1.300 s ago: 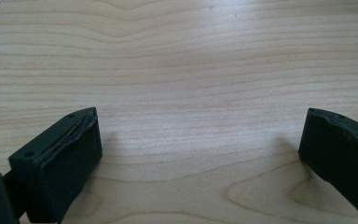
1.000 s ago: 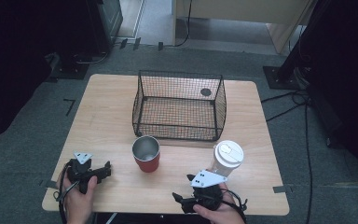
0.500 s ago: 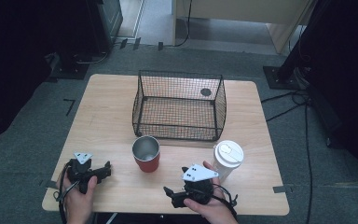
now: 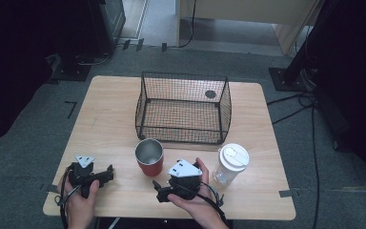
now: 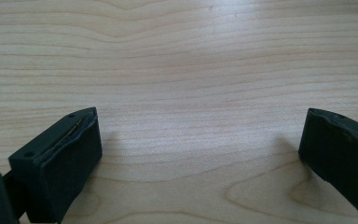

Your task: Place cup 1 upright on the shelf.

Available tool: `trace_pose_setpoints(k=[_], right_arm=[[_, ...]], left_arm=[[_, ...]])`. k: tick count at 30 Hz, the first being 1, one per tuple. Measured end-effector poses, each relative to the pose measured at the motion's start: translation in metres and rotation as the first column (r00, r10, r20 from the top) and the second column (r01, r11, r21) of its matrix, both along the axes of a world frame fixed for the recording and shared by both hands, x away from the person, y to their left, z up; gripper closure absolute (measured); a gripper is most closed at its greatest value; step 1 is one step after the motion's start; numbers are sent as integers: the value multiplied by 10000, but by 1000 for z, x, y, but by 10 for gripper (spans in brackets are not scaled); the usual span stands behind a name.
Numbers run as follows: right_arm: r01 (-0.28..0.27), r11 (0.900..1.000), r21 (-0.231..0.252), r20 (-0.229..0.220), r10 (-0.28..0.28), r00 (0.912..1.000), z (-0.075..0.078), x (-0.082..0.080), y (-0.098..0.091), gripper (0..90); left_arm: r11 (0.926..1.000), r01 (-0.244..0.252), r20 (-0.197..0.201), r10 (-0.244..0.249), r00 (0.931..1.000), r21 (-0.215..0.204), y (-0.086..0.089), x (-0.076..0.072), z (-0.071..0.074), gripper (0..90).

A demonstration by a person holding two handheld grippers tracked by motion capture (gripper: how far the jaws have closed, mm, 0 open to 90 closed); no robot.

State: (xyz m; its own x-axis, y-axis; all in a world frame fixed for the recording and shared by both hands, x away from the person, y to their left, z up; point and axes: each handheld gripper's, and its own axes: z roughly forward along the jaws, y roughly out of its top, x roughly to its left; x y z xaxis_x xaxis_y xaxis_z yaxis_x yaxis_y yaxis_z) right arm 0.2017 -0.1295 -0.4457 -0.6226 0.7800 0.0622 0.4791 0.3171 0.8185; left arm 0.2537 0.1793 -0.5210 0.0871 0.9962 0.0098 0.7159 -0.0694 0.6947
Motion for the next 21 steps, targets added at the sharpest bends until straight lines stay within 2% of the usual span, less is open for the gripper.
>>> trace_pose_setpoints(k=[4,9,11,15,20,21], right_arm=[[69,9999,128,96,-70,9999,1,4,8,33],[695,9976,74,443,-697,9966,-2,12,21,41],[747,9970,221,400,-756,9963,-5,14,27,41],[839,9964,94,499,-843,9952,-10,16,33,41],[1149,9932,176,816,-1160,9899,-16,21,42,41],[1311,9914,28,894,-1308,9874,-20,24,46,41]], left_arm=[[10000,-1,1,1,10000,-2,0,0,0,0],[10000,-1,2,1,10000,-5,0,0,0,0],[10000,-1,3,1,10000,-3,0,0,0,0],[10000,6,1,-6,10000,-2,0,0,0,0],[10000,1,1,-1,10000,-4,0,0,0,0],[10000,-1,0,1,10000,-4,0,0,0,0]])
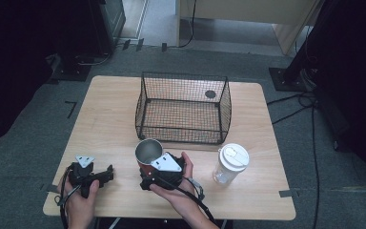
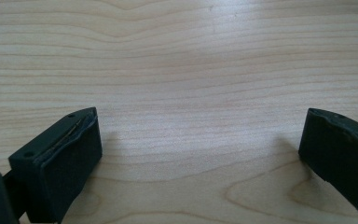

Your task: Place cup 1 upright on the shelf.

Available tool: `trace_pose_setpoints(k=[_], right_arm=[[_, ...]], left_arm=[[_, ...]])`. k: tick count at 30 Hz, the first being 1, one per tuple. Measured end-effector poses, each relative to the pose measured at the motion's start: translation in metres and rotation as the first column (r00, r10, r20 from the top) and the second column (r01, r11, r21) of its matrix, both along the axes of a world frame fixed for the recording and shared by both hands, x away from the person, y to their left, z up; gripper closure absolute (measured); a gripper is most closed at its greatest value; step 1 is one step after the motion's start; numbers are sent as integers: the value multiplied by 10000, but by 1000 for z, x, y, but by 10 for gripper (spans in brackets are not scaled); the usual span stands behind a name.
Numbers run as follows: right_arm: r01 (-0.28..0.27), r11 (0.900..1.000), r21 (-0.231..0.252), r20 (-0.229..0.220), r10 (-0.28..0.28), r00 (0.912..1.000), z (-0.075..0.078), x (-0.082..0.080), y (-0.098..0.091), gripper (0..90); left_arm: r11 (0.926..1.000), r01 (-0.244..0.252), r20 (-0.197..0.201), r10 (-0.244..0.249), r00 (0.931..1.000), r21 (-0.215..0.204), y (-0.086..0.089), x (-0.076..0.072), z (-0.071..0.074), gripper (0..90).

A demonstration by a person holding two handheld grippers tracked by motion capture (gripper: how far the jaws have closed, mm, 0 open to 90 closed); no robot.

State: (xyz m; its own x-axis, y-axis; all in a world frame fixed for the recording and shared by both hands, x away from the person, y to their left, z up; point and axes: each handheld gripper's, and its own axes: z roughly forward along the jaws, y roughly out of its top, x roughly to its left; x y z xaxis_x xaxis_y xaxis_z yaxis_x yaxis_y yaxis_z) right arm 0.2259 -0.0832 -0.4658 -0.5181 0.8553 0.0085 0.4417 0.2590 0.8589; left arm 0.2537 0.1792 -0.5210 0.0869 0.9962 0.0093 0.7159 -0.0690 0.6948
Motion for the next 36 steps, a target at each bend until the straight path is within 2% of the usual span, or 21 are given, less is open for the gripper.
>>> trace_pose_setpoints(k=[4,5,9,12,14,16,18,23,25,36], right_arm=[[168,9999,3,166,-168,9997,-5,4,6,41],[256,9995,211,489,-266,9984,-8,8,8,31],[409,9985,376,497,-427,9979,-13,11,12,29],[578,9978,330,566,-596,9966,-16,12,15,32],[655,9967,476,527,-679,9963,-18,13,18,37],[643,9969,455,637,-671,9957,-19,13,20,37],[700,9975,107,1119,-708,9912,-21,13,24,38],[759,9966,330,1047,-789,9914,-20,16,25,37],[800,9949,615,1005,-859,9912,-18,19,26,39],[387,9969,680,771,-439,9961,-14,25,33,71]], left_arm=[[10000,15,-1,-15,10000,5,0,0,0,0],[10000,4,-1,-4,10000,4,0,0,0,0],[9998,206,-23,-206,9998,35,-1,0,0,0],[9998,213,-19,-213,9998,34,-1,0,0,0],[9998,212,-14,-212,9998,32,-1,0,0,0],[9998,191,-17,-191,9998,32,-1,0,0,0],[9998,203,-16,-203,9998,46,-1,-1,0,0],[9997,225,-18,-225,9997,47,-1,-1,0,0],[9996,273,-23,-273,9996,56,-2,-1,0,0],[9994,331,-18,-331,9994,28,-2,-2,0,0]])
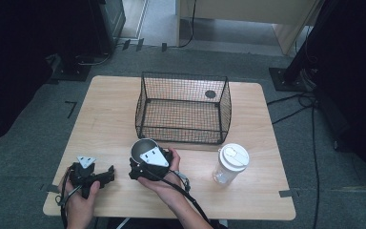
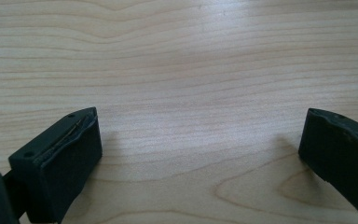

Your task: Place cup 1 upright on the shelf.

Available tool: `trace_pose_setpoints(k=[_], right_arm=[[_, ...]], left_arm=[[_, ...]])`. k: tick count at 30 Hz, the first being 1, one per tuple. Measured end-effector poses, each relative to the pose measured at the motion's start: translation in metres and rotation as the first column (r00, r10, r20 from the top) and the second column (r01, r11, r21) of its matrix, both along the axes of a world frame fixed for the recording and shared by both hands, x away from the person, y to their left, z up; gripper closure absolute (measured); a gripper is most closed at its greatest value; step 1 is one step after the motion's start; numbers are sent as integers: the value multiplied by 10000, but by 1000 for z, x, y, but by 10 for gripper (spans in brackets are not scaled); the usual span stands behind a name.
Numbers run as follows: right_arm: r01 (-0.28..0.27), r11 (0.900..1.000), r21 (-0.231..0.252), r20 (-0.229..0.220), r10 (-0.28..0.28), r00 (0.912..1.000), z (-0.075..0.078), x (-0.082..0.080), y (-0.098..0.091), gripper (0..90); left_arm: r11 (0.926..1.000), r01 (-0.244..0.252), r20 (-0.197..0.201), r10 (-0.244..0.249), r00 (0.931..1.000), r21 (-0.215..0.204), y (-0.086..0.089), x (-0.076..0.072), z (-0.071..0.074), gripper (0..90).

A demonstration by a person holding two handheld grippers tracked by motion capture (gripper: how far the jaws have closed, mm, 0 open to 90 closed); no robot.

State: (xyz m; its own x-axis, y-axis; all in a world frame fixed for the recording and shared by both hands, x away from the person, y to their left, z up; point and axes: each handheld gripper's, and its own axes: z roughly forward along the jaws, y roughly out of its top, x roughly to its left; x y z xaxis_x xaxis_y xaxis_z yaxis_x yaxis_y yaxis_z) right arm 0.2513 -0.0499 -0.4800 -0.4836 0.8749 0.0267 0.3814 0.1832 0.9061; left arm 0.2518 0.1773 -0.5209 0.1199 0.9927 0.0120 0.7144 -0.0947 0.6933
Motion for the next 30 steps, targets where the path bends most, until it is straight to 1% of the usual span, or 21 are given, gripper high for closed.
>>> trace_pose_setpoints(k=[4,6,10,14,19,23,26,30], right_arm=[[-239,9997,73,-16,239,9997,0,-1,-1,71],[-252,9997,80,-49,252,9997,1,-1,-1,71],[-381,9993,-26,-97,381,9992,2,0,-2,71],[-364,9993,-75,-191,363,9992,4,-1,-2,74],[-384,9991,-192,-187,381,9991,7,-2,-3,75],[-382,9992,-151,-145,380,9992,14,-4,-5,75],[-395,9990,-199,-80,393,9992,21,-5,-7,75],[-469,9988,-131,25,470,9989,32,-6,-9,75]], left_arm=[[10000,40,0,-40,10000,17,0,0,0,0],[10000,42,3,-42,10000,18,0,-1,0,0],[10000,21,25,-21,10000,-2,0,0,0,0],[10000,36,10,-36,10000,13,0,0,0,0],[10000,46,2,-46,10000,21,0,-1,0,0],[10000,33,17,-33,10000,4,0,0,0,0],[10000,36,-2,-36,10000,2,0,-1,0,0],[10000,26,15,-26,10000,-7,0,0,0,0]])
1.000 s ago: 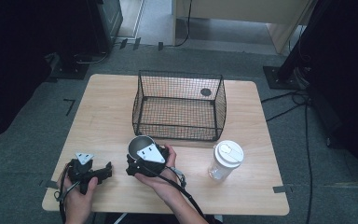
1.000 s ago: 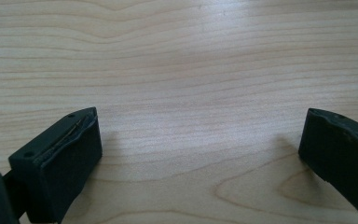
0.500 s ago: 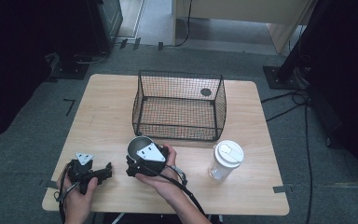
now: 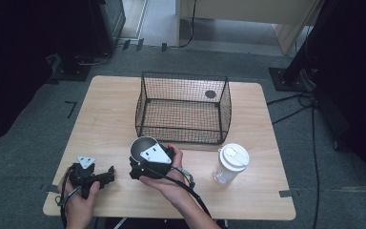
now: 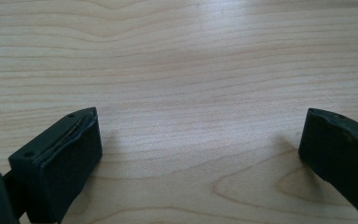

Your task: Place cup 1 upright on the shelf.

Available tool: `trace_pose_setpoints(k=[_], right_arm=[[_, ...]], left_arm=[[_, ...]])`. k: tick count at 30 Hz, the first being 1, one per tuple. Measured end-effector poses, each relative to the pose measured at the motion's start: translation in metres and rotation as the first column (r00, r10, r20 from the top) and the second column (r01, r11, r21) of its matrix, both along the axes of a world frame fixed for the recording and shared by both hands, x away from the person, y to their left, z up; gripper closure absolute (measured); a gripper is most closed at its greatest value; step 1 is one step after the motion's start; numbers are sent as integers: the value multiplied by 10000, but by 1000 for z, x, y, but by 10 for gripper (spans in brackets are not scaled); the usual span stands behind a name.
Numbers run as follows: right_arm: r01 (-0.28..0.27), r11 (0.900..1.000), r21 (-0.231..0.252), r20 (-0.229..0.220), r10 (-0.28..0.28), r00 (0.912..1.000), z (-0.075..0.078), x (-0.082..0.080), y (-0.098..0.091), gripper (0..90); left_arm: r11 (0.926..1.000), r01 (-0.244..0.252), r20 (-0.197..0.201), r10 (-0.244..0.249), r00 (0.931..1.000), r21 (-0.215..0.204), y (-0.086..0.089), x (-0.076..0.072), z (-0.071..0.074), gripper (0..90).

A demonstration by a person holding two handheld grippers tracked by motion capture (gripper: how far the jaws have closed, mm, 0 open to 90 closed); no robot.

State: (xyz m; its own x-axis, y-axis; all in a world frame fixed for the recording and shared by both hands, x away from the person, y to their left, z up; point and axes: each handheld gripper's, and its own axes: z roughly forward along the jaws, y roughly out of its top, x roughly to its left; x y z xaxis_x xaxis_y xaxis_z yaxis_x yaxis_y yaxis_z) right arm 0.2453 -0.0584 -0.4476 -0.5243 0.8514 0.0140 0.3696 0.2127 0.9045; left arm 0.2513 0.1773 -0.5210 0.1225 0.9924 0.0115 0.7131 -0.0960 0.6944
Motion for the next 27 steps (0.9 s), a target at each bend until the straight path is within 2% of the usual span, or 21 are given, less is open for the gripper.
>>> trace_pose_setpoints(k=[3,13,25,27], right_arm=[[-55,10000,33,115,55,9999,10,0,0,75],[35,9999,156,351,-41,9994,28,5,0,75],[492,9975,505,868,-535,9948,60,20,-8,75],[522,9974,506,905,-566,9943,62,21,-9,75]], left_arm=[[10000,-4,7,4,10000,10,0,0,0,0],[10000,-2,2,2,10000,7,0,0,0,0],[10000,7,-11,-7,10000,13,0,0,0,0],[10000,26,-11,-26,10000,17,0,0,0,0]])
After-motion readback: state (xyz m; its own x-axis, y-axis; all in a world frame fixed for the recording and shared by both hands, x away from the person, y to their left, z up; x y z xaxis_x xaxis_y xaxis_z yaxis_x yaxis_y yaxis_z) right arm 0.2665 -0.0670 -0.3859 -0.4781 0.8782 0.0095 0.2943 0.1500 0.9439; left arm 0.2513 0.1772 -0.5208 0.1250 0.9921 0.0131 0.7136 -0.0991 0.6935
